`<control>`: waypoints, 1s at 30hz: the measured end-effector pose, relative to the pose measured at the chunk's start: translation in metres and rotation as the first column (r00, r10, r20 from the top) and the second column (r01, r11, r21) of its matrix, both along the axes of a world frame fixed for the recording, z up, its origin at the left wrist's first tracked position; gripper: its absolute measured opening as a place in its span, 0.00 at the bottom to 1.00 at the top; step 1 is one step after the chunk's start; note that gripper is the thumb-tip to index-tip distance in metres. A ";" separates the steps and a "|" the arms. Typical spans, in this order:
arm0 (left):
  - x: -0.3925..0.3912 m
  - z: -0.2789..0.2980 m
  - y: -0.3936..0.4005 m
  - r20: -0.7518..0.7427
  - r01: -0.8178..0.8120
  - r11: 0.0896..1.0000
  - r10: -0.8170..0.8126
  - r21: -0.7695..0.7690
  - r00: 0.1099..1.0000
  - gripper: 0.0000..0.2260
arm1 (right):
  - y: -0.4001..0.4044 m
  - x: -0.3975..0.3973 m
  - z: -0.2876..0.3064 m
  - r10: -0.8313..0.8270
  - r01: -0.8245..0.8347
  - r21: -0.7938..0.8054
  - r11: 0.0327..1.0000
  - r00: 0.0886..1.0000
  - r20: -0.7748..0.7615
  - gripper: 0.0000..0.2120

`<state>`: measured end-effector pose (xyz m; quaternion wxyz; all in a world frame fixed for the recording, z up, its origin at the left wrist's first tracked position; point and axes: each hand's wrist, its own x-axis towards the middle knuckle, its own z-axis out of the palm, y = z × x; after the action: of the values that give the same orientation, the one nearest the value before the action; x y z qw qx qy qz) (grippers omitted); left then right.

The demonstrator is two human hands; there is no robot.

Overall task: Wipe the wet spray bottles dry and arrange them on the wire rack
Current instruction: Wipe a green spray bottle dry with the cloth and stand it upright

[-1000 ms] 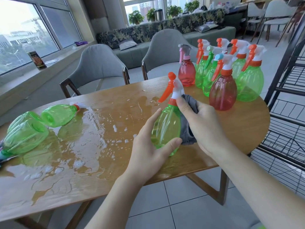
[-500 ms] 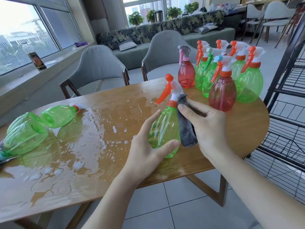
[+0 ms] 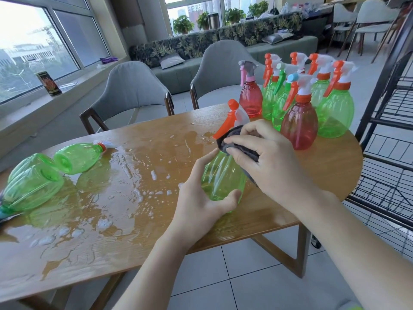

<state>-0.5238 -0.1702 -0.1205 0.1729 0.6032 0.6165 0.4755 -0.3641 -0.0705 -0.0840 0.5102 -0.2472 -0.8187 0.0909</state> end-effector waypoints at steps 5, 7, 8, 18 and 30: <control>-0.002 -0.001 0.000 0.061 0.002 1.000 -0.003 0.015 0.998 0.35 | 0.015 0.021 -0.012 -0.046 0.047 -0.040 0.998 0.998 0.032 0.10; -0.005 -0.002 -0.002 0.088 0.006 1.000 -0.008 0.022 0.996 0.34 | 0.022 0.028 -0.022 -0.093 0.097 -0.087 0.991 0.994 0.055 0.10; -0.005 -0.002 -0.004 0.095 0.012 1.000 -0.014 0.023 0.995 0.34 | 0.024 0.031 -0.024 -0.107 0.112 -0.120 0.986 0.993 0.049 0.10; 0.002 0.000 -0.007 0.015 0.009 0.998 -0.010 0.068 1.000 0.34 | 0.011 0.015 0.016 -0.124 0.141 0.042 0.989 0.950 -0.287 0.15; 0.004 -0.003 -0.008 -0.038 -0.020 0.997 0.023 0.069 0.999 0.36 | 0.012 -0.006 0.009 -0.126 0.171 0.124 0.977 0.945 -0.303 0.09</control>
<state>-0.5199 -0.1778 -0.1232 0.1346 0.6113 0.6096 0.4865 -0.3704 -0.0587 -0.0749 0.6485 -0.2533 -0.7174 0.0264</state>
